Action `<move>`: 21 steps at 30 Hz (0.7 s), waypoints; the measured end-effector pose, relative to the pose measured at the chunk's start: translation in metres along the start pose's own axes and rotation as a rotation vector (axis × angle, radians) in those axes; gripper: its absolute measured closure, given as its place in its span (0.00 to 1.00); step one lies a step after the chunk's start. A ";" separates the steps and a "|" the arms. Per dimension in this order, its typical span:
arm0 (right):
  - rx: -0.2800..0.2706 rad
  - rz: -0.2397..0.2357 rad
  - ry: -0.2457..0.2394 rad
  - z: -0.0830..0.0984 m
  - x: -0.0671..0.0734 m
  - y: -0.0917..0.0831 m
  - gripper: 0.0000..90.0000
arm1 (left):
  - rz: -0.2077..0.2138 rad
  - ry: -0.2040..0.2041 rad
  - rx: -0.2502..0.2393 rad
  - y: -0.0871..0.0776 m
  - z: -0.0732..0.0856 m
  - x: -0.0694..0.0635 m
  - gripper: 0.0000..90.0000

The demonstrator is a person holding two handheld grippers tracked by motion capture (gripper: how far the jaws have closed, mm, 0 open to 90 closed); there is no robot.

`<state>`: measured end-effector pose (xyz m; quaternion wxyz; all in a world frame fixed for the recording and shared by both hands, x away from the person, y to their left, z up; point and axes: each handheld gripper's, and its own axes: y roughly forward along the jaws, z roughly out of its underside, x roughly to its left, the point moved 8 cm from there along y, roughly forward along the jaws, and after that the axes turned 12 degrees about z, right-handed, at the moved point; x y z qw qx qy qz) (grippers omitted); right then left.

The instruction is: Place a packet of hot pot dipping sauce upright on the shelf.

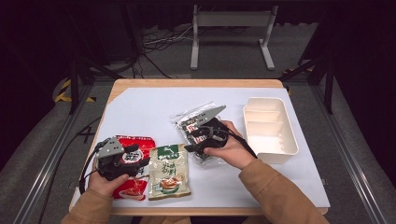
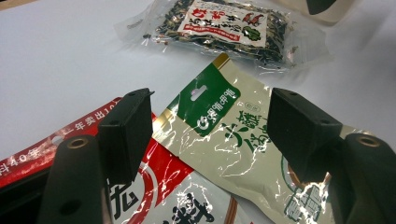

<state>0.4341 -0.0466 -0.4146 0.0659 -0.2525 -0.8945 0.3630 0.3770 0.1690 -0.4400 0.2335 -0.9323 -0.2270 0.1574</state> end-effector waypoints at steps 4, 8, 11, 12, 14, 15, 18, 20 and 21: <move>0.006 -0.001 0.011 -0.005 -0.004 0.008 0.41 | 0.003 0.006 0.007 0.001 0.000 0.000 0.36; 0.008 -0.009 0.016 -0.010 -0.007 0.015 0.41 | 0.008 -0.004 0.004 0.001 0.000 -0.002 0.36; 0.016 -0.011 0.013 -0.013 -0.009 0.020 0.41 | 0.005 -0.002 0.009 0.001 0.001 -0.001 0.37; 0.020 -0.013 0.015 -0.013 -0.009 0.022 0.41 | 0.007 -0.002 0.010 0.000 0.001 -0.001 0.38; 0.028 -0.024 0.017 -0.014 -0.010 0.026 0.41 | 0.010 -0.008 0.006 0.000 0.001 -0.002 0.39; 0.034 -0.027 0.013 -0.014 -0.011 0.029 0.41 | 0.009 -0.009 0.007 0.000 0.001 -0.002 0.40; 0.046 -0.038 0.015 -0.013 -0.012 0.034 0.41 | 0.012 -0.011 0.008 0.000 0.001 -0.002 0.43; 0.057 -0.046 0.012 -0.013 -0.013 0.040 0.41 | 0.014 -0.019 0.011 -0.001 0.002 -0.002 0.44; 0.061 -0.052 0.012 -0.013 -0.012 0.042 0.41 | 0.015 -0.014 0.008 -0.001 0.002 -0.002 0.45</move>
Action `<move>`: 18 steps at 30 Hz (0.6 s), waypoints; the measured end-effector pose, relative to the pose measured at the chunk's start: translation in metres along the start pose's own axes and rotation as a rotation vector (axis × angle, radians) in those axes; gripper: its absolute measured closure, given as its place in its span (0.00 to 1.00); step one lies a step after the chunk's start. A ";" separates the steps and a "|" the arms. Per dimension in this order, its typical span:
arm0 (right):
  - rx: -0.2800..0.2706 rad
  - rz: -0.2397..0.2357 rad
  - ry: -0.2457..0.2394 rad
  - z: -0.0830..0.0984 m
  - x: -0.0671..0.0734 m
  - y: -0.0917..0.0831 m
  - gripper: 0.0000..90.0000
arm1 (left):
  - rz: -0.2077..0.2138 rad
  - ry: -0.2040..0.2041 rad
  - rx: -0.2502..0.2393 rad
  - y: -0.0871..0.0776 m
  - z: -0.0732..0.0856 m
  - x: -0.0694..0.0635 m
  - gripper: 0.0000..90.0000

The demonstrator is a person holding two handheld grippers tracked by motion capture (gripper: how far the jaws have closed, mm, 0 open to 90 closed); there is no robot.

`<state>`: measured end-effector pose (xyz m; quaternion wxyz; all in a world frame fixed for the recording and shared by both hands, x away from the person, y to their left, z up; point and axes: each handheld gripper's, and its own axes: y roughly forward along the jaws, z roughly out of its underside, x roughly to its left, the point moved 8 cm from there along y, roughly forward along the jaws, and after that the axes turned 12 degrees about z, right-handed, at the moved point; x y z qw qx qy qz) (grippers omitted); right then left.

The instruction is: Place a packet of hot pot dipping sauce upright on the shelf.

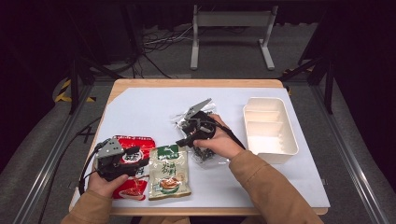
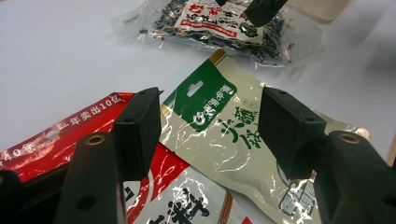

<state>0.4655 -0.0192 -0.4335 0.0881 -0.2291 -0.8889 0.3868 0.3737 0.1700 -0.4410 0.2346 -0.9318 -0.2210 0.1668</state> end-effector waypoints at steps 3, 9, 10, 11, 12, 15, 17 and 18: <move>0.014 -0.011 -0.003 0.001 0.001 0.008 0.41 | 0.001 -0.006 0.000 -0.001 0.001 0.000 0.46; 0.040 -0.039 -0.014 0.004 0.003 0.023 0.39 | -0.001 0.000 0.002 -0.002 0.001 0.000 0.46; 0.044 -0.041 -0.011 0.004 0.003 0.025 0.39 | 0.002 -0.006 0.002 -0.002 0.001 -0.001 0.46; 0.051 -0.046 -0.012 0.005 0.003 0.027 0.39 | 0.002 -0.008 0.003 -0.001 0.001 -0.001 0.46; 0.055 -0.049 -0.009 0.005 0.003 0.029 0.39 | 0.003 -0.006 0.002 -0.001 0.001 -0.002 0.46; 0.073 -0.061 -0.018 0.008 0.004 0.035 0.39 | 0.012 0.002 0.007 -0.001 0.001 -0.002 0.49; 0.074 -0.065 -0.017 0.008 0.005 0.037 0.38 | 0.010 0.003 0.008 -0.001 0.001 -0.001 0.49; 0.083 -0.071 -0.025 0.009 0.006 0.039 0.38 | 0.014 -0.001 0.007 0.000 0.001 -0.002 0.49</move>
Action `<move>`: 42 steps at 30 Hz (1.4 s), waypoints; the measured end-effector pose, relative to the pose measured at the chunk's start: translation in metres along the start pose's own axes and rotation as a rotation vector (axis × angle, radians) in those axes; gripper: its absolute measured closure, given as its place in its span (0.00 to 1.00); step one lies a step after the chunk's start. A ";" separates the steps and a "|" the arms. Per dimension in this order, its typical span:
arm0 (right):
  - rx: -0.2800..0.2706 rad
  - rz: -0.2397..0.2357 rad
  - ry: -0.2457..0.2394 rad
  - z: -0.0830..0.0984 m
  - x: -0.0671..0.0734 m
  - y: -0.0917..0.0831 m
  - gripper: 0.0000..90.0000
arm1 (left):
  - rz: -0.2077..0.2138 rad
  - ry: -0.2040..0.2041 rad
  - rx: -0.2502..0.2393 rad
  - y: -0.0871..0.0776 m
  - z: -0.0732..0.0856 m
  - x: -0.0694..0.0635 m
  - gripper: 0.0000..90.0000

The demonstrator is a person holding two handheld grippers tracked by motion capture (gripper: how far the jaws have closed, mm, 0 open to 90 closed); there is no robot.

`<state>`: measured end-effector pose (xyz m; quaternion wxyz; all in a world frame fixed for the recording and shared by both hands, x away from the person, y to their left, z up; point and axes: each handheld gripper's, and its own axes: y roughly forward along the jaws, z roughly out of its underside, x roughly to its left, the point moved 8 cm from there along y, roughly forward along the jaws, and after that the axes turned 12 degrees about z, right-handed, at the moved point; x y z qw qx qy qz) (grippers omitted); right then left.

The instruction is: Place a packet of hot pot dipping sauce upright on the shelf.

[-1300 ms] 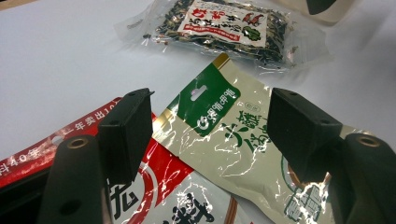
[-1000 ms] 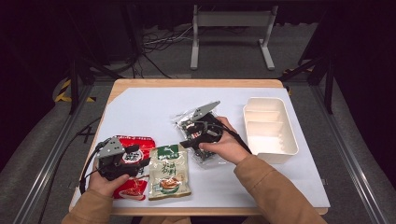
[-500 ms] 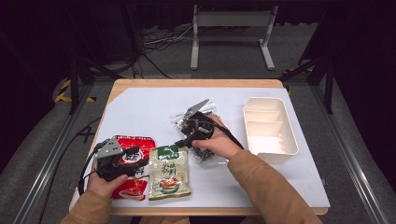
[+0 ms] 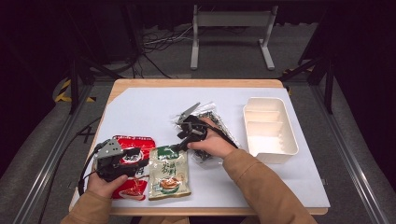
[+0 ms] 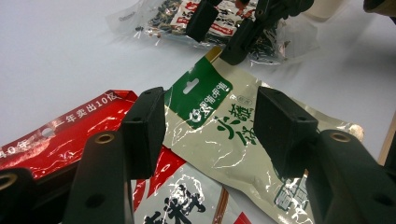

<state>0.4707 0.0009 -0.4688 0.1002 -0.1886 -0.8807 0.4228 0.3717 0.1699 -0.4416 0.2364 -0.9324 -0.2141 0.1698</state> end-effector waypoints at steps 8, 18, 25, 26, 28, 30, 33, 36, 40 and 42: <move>0.040 -0.029 -0.008 0.006 0.004 0.014 0.37 | -0.004 0.001 0.001 0.000 0.000 0.001 0.49; 0.069 -0.082 -0.021 0.009 0.012 0.016 0.40 | -0.005 -0.001 0.004 0.001 0.000 0.000 0.48; 0.060 -0.095 -0.021 0.005 0.017 0.004 0.51 | -0.007 0.000 0.005 0.001 0.000 0.000 0.48; 0.063 -0.101 -0.025 0.005 0.018 0.002 0.54 | -0.008 0.003 0.008 0.001 0.000 0.001 0.48; 0.062 -0.104 -0.030 0.005 0.019 0.000 0.56 | -0.007 0.004 0.007 0.001 0.000 0.000 0.48; 0.056 -0.117 -0.039 0.004 0.020 -0.005 0.61 | -0.005 0.001 0.006 0.001 0.000 0.000 0.48; 0.063 -0.113 -0.072 0.004 0.022 -0.006 0.63 | -0.005 0.004 0.008 0.002 0.000 0.000 0.47; 0.100 -0.081 -0.139 0.009 0.024 -0.001 0.68 | -0.006 0.009 0.009 0.002 0.000 0.000 0.47; 0.090 -0.086 -0.178 0.009 0.026 -0.003 0.77 | -0.004 0.006 0.004 0.003 0.000 0.000 0.46; 0.088 -0.107 -0.195 0.009 0.029 -0.004 0.78 | -0.004 0.006 0.004 0.003 0.000 0.000 0.46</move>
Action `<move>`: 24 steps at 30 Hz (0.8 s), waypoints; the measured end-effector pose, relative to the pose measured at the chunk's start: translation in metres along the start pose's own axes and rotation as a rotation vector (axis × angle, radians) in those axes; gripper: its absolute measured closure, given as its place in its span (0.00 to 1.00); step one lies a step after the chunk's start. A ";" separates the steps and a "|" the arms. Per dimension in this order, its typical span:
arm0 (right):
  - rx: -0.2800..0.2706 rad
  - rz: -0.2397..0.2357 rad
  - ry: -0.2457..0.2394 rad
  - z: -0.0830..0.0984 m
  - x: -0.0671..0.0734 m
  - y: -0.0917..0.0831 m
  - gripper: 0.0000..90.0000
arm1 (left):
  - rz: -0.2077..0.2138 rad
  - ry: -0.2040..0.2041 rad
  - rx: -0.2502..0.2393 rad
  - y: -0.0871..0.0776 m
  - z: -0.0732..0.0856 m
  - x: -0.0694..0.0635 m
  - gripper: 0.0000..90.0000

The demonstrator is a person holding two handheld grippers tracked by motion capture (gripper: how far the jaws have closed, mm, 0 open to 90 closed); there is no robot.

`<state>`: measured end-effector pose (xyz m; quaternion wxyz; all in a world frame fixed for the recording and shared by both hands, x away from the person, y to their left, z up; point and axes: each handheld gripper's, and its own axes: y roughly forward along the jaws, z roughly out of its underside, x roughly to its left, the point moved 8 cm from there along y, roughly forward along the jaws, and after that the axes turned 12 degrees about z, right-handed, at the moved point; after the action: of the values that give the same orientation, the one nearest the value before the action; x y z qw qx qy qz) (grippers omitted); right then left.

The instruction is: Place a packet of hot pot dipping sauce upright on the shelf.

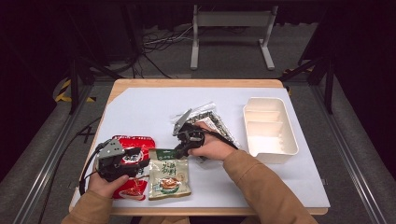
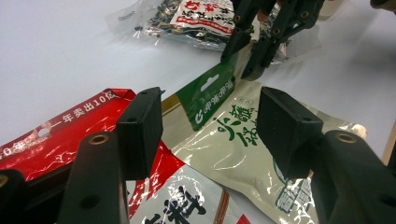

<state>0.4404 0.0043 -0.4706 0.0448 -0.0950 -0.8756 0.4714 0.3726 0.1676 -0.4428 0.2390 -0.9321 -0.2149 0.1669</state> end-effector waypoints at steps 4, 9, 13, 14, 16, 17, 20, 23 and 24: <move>0.055 0.002 -0.041 0.003 0.007 0.005 0.77 | -0.001 0.002 0.004 0.001 0.000 0.000 0.46; 0.094 0.021 -0.053 0.006 0.008 0.014 0.81 | -0.001 0.000 -0.001 0.000 0.000 0.000 0.45; 0.103 0.062 -0.055 0.006 0.003 0.015 0.95 | -0.004 -0.002 0.000 0.000 0.001 0.000 0.45; 0.103 0.062 -0.055 0.006 0.003 0.015 0.95 | -0.003 -0.002 -0.001 0.000 0.001 0.001 0.45; 0.106 0.071 -0.060 0.006 0.002 0.014 0.98 | -0.002 -0.007 -0.001 -0.001 0.001 0.001 0.45; 0.108 0.071 -0.058 0.005 0.002 0.014 0.99 | -0.005 -0.004 0.001 -0.001 0.001 0.002 0.45; 0.096 0.077 -0.076 0.002 0.004 0.008 0.99 | -0.022 -0.015 -0.007 -0.003 0.001 0.003 0.44; 0.082 0.078 -0.060 -0.002 0.006 -0.003 0.99 | -0.039 -0.014 -0.018 -0.005 0.000 0.006 0.42; 0.068 0.075 -0.059 -0.004 0.007 -0.006 0.99 | -0.039 -0.014 -0.018 -0.005 0.000 0.006 0.42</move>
<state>0.4334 0.0060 -0.4628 0.0043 -0.1121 -0.8558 0.5050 0.3757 0.1744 -0.4416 0.2323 -0.9287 -0.2361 0.1665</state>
